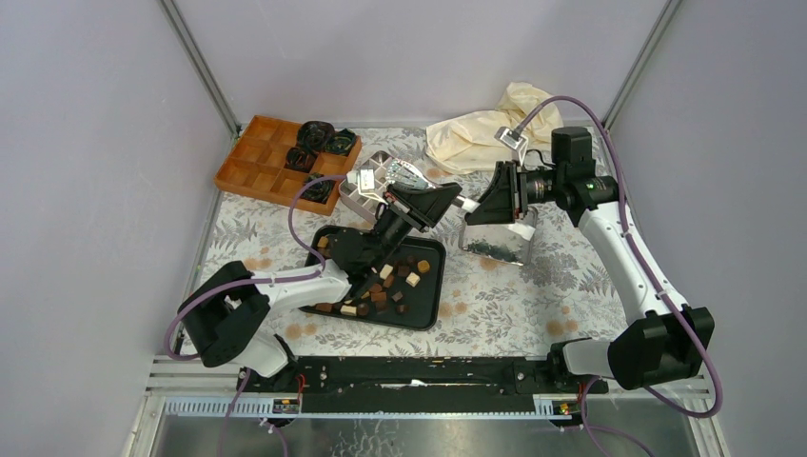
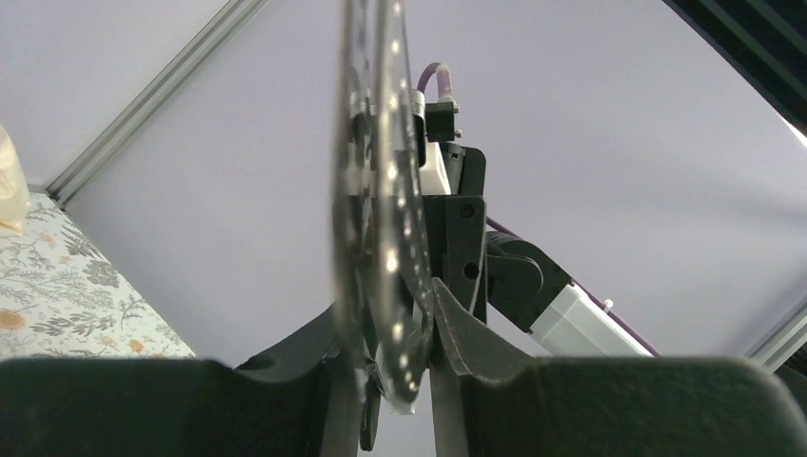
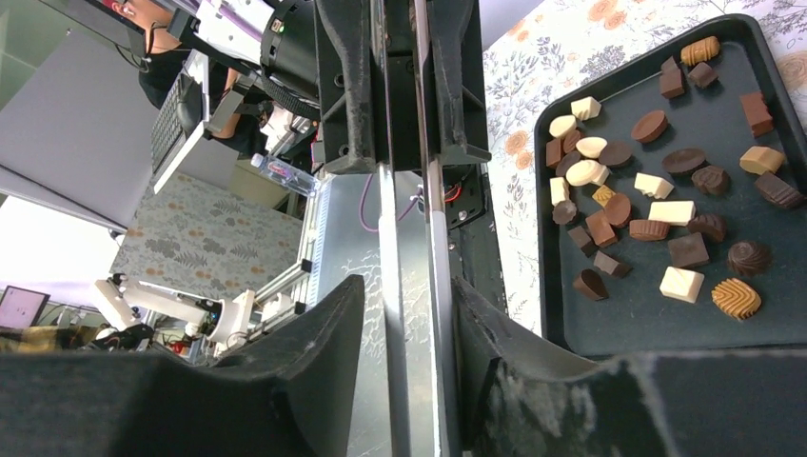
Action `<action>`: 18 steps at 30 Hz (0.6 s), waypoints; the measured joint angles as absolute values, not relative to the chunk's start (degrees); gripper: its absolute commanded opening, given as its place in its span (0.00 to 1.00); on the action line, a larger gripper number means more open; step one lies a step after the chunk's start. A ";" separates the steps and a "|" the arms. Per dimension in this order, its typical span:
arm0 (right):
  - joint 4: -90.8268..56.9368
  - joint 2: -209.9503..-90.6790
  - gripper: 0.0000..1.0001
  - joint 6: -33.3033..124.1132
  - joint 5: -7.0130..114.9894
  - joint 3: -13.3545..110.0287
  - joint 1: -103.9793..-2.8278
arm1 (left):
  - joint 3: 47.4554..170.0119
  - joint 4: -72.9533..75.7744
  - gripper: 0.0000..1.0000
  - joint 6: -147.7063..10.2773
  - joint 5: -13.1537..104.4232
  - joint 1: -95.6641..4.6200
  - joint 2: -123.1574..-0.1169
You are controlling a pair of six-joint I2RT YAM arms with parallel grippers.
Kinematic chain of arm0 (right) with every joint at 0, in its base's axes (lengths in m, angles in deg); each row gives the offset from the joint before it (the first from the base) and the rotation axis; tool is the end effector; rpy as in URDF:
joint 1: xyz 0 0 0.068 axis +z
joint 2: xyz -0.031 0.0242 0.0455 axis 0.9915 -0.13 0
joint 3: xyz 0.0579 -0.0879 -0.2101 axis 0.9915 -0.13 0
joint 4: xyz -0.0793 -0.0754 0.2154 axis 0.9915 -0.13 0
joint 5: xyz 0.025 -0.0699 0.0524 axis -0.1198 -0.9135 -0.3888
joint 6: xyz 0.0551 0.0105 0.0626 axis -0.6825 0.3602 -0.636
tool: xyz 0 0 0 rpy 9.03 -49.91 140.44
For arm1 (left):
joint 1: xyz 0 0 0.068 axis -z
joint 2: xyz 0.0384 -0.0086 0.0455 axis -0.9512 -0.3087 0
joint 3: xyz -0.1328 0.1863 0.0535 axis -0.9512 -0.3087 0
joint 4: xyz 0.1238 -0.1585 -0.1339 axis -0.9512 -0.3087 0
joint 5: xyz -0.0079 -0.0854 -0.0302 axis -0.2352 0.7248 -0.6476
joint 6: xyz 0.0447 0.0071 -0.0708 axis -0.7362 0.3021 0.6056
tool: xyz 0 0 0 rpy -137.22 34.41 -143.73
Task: Pack the chocolate
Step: Adjust the clamp.
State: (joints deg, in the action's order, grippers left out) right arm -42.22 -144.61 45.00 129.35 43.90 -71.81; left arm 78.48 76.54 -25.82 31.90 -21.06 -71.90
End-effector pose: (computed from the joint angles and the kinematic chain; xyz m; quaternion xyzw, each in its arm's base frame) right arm 0.2442 0.1206 0.3329 -0.3508 0.6383 0.6253 0.2801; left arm 0.2127 -0.2511 0.3074 -0.0565 0.4714 -0.6863 0.5509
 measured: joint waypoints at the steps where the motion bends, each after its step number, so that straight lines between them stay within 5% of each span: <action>1: -42.41 -144.61 0.40 45.17 129.31 43.92 -71.77 | 78.48 76.54 0.34 -25.71 31.90 -21.04 -71.90; 11: -41.17 -144.83 0.24 42.81 129.44 43.90 -71.57 | 78.48 77.48 0.52 -24.46 31.61 -20.93 -72.01; 18: -38.98 -144.98 0.24 40.17 130.05 43.90 -71.55 | 78.45 79.05 0.68 -24.22 31.13 -20.89 -71.99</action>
